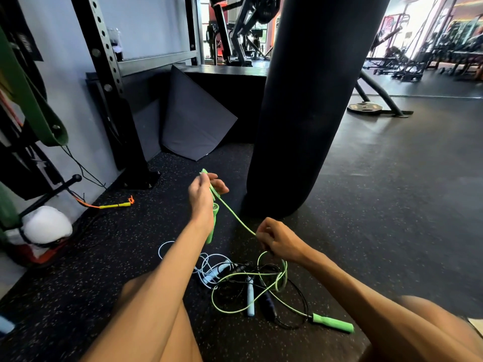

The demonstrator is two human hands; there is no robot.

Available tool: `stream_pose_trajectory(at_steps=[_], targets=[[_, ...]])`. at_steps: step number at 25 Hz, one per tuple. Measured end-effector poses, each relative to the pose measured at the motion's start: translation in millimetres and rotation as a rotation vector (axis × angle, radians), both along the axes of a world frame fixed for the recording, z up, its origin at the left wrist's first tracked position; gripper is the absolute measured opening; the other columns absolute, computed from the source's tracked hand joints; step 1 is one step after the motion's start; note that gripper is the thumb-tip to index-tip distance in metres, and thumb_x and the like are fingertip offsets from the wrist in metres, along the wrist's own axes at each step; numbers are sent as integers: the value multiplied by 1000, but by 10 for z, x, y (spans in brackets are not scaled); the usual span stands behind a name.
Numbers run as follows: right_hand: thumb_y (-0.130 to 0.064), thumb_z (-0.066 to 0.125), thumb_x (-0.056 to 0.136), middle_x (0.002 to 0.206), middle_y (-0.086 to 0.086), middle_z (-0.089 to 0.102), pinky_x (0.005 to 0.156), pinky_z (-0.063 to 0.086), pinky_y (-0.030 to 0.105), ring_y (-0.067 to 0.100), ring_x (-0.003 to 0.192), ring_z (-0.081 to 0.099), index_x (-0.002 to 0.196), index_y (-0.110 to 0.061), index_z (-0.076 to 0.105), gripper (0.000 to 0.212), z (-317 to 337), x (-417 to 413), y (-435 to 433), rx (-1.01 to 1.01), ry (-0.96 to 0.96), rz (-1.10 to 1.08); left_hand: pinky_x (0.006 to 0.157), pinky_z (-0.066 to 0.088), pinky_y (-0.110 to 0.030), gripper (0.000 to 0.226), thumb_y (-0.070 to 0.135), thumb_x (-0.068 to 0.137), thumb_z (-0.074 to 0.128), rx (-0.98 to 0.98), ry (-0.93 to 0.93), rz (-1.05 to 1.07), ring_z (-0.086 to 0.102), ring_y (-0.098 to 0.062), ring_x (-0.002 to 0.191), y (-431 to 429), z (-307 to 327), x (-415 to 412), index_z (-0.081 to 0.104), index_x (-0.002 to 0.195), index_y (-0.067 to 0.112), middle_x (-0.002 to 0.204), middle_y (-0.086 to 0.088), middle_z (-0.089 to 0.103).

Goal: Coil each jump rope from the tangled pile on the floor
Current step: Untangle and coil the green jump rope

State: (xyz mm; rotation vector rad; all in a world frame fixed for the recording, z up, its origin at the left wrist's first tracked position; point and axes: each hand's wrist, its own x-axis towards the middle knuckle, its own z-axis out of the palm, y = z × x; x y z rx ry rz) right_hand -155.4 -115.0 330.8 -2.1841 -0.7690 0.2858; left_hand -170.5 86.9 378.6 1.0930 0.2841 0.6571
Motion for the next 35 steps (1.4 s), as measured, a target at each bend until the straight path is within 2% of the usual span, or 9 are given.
stream_pose_trajectory(at_steps=[3, 7, 12, 16, 20, 25, 27, 30, 35], targets=[[-12, 56, 95, 68, -9, 59, 58, 46, 26, 1, 57, 52, 87, -18, 56, 10, 109, -35, 40, -55, -161, 60, 57, 55, -29, 31, 19, 107, 34, 210, 28, 0, 63, -19, 50, -65, -10, 5, 54, 89, 4, 63, -10, 62], [-13, 54, 95, 73, -12, 56, 60, 44, 23, 3, 63, 52, 88, -20, 57, 10, 301, -72, 74, 44, -329, 116, 56, 55, -28, 31, 16, 106, 35, 523, 103, -84, 66, -23, 51, -88, -70, 3, 55, 86, 5, 61, -12, 64], [-13, 52, 99, 68, -10, 53, 54, 39, 18, 4, 58, 49, 88, -14, 61, 15, 502, -38, 45, 219, -402, 37, 52, 50, -21, 33, 16, 105, 40, 696, 227, -383, 61, -17, 45, -191, -125, -67, 62, 85, 3, 56, -8, 64], [-13, 51, 100, 70, -8, 57, 54, 42, 18, 4, 58, 52, 94, -9, 62, 13, 571, 46, -6, 345, -350, -71, 46, 37, -24, 37, 20, 105, 38, 564, 297, -699, 44, -16, 44, -233, -151, -111, 64, 87, 2, 52, -7, 49], [-19, 54, 99, 80, -4, 63, 60, 50, 28, 8, 69, 59, 98, -14, 60, 8, 527, 127, -42, 428, -246, -146, 52, 22, -26, 38, 25, 103, 36, 425, 333, -938, 23, -12, 46, -312, -123, -177, 61, 85, 3, 51, 0, 28], [-32, 61, 96, 66, 1, 55, 52, 38, 27, 12, 58, 47, 94, -11, 57, 22, 404, 228, -105, 430, -165, -235, 55, 12, -32, 41, 33, 102, 35, 160, 270, -1126, 10, -12, 46, -349, -14, -237, 48, 69, 14, 50, 5, 14], [-31, 57, 98, 64, 2, 52, 50, 37, 29, 14, 56, 44, 95, -6, 55, 26, 341, 214, -80, 443, -70, -242, 53, 14, -29, 40, 31, 102, 35, 15, 216, -1107, 10, -11, 46, -338, 16, -229, 45, 67, 15, 52, 5, 12], [-25, 48, 103, 65, 10, 51, 46, 47, 32, 21, 52, 49, 102, -2, 46, 23, 263, 169, -54, 439, 163, -212, 52, 19, -26, 37, 30, 103, 34, -222, 81, -1005, 12, -10, 46, -308, 29, -196, 47, 72, 14, 53, 6, 15], [-13, 47, 102, 73, 15, 63, 54, 51, 35, 33, 65, 65, 108, -5, 39, 13, 102, 57, -97, 181, 433, -47, 63, 34, -28, 37, 28, 106, 28, -415, -60, -625, 29, -12, 49, -211, 27, -113, 52, 84, 10, 58, 3, 30]])
